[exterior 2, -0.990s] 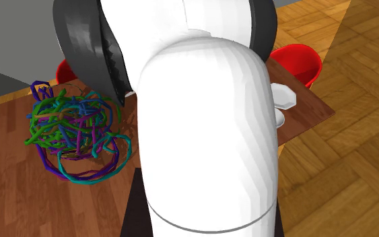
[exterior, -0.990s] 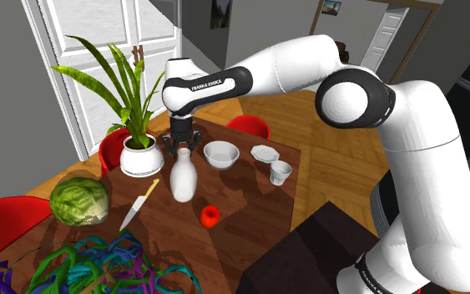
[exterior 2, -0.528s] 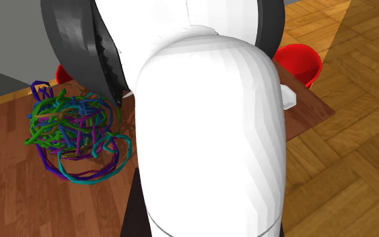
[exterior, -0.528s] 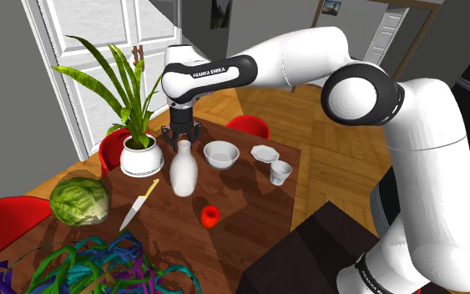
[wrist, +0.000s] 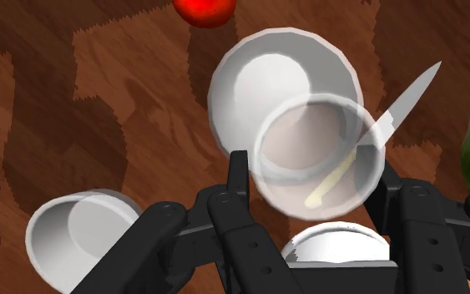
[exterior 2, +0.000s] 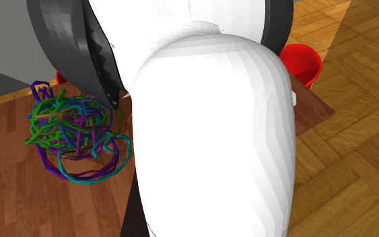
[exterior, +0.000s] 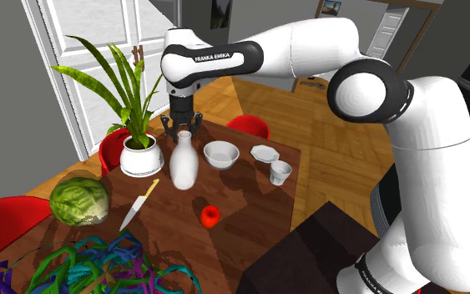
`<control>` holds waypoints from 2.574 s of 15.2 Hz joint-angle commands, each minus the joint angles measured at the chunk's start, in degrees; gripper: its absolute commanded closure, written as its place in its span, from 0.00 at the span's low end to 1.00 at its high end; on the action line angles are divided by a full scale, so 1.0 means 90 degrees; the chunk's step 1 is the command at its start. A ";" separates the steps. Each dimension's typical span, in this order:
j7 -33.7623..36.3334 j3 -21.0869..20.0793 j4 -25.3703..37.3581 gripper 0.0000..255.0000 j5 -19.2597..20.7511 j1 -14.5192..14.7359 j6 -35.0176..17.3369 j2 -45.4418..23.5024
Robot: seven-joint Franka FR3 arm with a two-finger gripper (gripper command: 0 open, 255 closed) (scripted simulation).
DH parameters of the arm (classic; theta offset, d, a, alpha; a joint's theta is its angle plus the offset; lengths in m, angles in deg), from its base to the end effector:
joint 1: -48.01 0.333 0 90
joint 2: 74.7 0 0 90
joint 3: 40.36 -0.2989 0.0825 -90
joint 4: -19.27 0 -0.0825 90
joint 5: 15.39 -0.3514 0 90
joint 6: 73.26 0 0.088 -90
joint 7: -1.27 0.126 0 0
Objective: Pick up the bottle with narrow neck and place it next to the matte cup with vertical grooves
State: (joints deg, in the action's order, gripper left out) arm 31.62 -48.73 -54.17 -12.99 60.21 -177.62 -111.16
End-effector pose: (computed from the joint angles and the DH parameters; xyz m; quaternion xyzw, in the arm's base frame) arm 0.6430 0.2146 0.3515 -0.9945 0.0911 0.0510 0.0022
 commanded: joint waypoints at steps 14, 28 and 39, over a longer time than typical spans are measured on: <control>0.0018 -0.0016 0.1239 1.00 -0.0011 0.0054 0.1280 0.0046; -0.0363 0.0026 0.0543 1.00 -0.0116 -0.0341 0.1541 0.0995; -0.1690 0.0432 -0.2308 1.00 -0.0325 -0.1322 0.0701 0.2988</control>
State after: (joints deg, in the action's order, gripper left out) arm 17.66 -45.30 -73.96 -15.85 49.05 -171.32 -85.26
